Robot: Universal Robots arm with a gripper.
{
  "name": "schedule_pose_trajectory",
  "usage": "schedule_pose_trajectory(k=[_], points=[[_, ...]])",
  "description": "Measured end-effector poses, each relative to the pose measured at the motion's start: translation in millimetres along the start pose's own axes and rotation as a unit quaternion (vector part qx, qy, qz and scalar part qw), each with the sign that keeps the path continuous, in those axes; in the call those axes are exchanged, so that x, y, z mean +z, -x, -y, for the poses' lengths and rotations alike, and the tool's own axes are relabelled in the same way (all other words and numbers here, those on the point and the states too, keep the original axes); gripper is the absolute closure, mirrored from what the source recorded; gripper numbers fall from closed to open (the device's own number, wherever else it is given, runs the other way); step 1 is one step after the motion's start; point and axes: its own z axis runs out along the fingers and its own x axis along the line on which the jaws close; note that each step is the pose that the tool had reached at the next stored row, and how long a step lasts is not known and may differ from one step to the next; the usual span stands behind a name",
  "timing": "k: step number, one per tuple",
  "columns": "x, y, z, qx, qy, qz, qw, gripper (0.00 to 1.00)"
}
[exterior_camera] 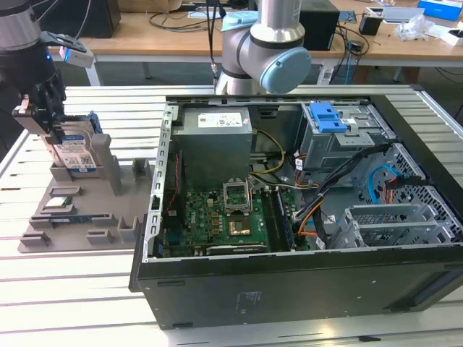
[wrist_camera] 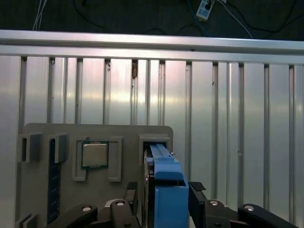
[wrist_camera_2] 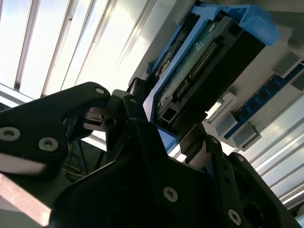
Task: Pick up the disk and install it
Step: 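Pick up the disk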
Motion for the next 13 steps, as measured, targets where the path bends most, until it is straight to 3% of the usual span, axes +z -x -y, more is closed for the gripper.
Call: schedule_pose_trajectory(k=[2, 4, 7, 13], points=[[0.1, 0.0, 0.0, 0.0, -0.0003, 0.0, 1.0, 0.46], [0.4, 0.0, 0.0, 0.0, -0.0115, -0.0001, 0.9999, 0.46], [0.3, 0.0, 0.0, -0.001, -0.0177, -0.0003, 0.9998, 0.46], [0.9, 0.1, -6.1, -0.001, -0.0177, -0.0003, 0.9998, 0.46]])
